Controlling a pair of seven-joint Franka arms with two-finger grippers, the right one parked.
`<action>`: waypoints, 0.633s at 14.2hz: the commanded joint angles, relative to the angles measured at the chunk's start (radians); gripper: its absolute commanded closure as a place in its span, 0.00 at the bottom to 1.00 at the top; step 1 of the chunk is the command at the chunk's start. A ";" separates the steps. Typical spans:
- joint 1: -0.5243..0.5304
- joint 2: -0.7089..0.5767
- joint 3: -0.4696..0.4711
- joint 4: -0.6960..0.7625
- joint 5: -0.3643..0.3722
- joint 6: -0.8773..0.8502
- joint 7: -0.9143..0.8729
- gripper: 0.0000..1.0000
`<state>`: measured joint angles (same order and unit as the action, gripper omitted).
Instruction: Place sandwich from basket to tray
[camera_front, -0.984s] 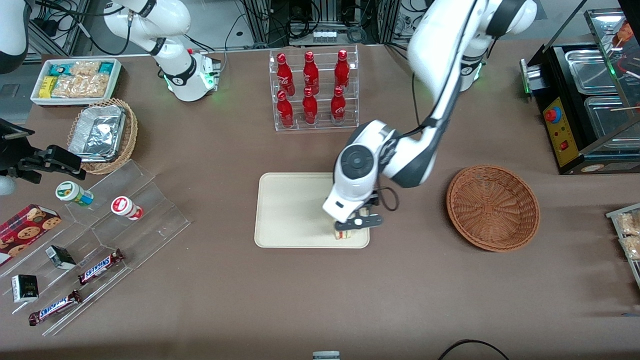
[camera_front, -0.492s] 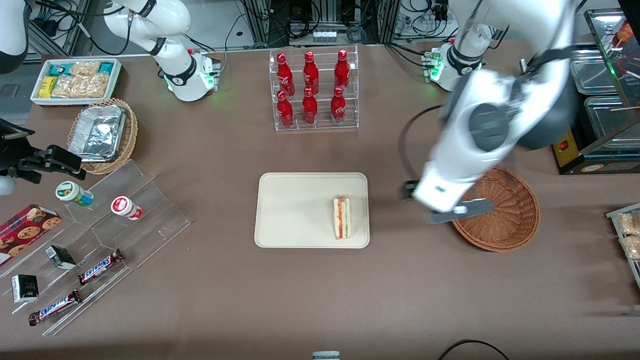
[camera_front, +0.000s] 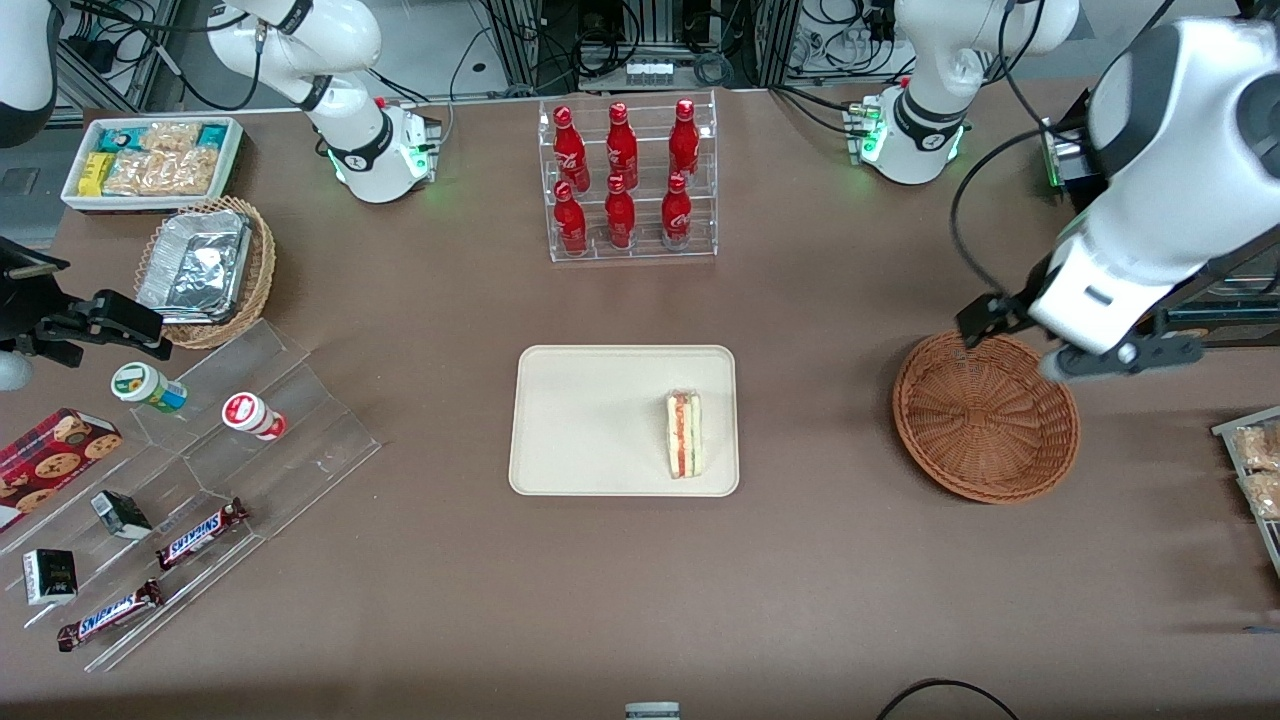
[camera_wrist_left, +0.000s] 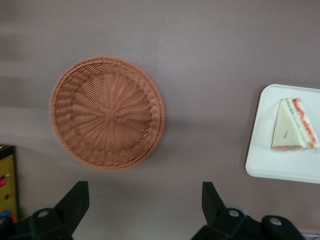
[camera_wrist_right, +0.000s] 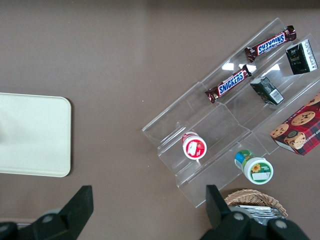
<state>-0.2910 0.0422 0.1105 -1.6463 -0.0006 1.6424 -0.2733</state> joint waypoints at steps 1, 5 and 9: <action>0.073 -0.074 -0.034 -0.020 0.016 -0.058 0.098 0.00; 0.130 -0.074 -0.038 0.052 0.017 -0.136 0.201 0.00; 0.214 -0.053 -0.130 0.099 0.022 -0.173 0.201 0.00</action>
<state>-0.1233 -0.0318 0.0385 -1.5910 0.0067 1.5067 -0.0850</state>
